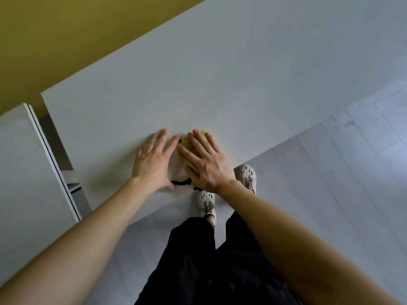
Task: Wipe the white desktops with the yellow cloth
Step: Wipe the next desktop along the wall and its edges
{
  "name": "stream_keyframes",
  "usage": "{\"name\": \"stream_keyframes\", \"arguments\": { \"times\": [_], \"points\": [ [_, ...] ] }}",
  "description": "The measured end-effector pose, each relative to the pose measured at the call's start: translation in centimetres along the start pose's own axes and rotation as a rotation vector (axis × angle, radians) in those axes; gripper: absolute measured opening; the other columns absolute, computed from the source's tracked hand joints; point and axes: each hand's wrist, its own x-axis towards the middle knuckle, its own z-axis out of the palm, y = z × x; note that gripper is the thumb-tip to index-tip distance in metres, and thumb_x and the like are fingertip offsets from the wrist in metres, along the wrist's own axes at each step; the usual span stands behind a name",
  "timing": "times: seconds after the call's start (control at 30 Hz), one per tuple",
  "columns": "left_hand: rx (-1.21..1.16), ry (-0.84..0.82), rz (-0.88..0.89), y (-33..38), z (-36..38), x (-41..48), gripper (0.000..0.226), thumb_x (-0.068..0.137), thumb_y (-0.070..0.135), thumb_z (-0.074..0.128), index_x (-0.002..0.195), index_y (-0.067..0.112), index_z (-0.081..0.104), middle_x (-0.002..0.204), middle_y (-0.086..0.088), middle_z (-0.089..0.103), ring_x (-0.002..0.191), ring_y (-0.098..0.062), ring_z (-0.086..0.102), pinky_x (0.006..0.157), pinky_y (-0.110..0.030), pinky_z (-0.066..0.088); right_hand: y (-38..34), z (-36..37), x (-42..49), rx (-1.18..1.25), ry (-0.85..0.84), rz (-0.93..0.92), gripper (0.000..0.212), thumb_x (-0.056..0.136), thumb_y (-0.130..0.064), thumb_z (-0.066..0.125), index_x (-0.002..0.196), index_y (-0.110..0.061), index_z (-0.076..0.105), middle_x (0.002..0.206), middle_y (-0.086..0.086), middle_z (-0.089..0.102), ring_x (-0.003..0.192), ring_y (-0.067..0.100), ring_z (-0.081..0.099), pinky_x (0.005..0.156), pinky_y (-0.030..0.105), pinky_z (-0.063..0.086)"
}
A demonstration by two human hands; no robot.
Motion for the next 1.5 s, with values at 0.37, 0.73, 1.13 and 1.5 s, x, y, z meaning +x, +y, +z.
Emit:
{"name": "stream_keyframes", "arguments": {
  "times": [0.37, 0.73, 1.13, 1.5],
  "points": [
    [-0.007, 0.054, 0.032, -1.0, 1.3, 0.8, 0.175, 0.04, 0.075, 0.098, 0.17, 0.04, -0.014, 0.181, 0.004, -0.013, 0.168, -0.025, -0.006, 0.134, -0.049, 0.021, 15.7, -6.1, -3.1, -0.152, 0.149, 0.627, 0.076, 0.099, -0.053, 0.056, 0.168, -0.03, 0.035, 0.176, 0.018, 0.027, 0.167, 0.038, 0.011, 0.135, 0.058, 0.007],
    [0.138, -0.012, 0.098, -0.5, -1.2, 0.8, 0.152, 0.053, 0.071, 0.097, 0.169, 0.028, 0.007, 0.172, -0.012, 0.01, 0.16, -0.035, 0.023, 0.118, -0.048, 0.047, 11.0, -3.8, -3.5, -0.088, -0.085, -0.04, 0.072, 0.104, -0.052, 0.061, 0.169, -0.034, 0.035, 0.179, 0.008, 0.025, 0.168, 0.031, 0.011, 0.135, 0.057, 0.012],
    [-0.115, 0.457, 0.286, 5.1, -6.3, 11.2, 0.052, 0.096, 0.031, 0.074, 0.142, 0.009, 0.059, 0.146, -0.018, 0.056, 0.139, -0.041, 0.052, 0.106, -0.055, 0.051, 11.6, -4.1, -1.8, -0.089, 0.108, 0.333, 0.076, 0.098, -0.047, 0.064, 0.167, -0.026, 0.041, 0.174, 0.02, 0.032, 0.167, 0.038, 0.013, 0.134, 0.061, 0.013],
    [-0.332, 0.281, -0.052, 14.6, -7.6, 25.4, 0.121, 0.091, 0.085, 0.038, 0.17, 0.0, 0.005, 0.178, -0.027, -0.004, 0.166, -0.042, -0.009, 0.131, -0.067, -0.005, 35.6, -15.2, -5.5, -0.202, 0.082, 0.541, 0.083, 0.099, -0.051, 0.062, 0.172, -0.035, 0.025, 0.18, 0.005, 0.021, 0.169, 0.026, 0.002, 0.136, 0.056, 0.008]
  ]
}}
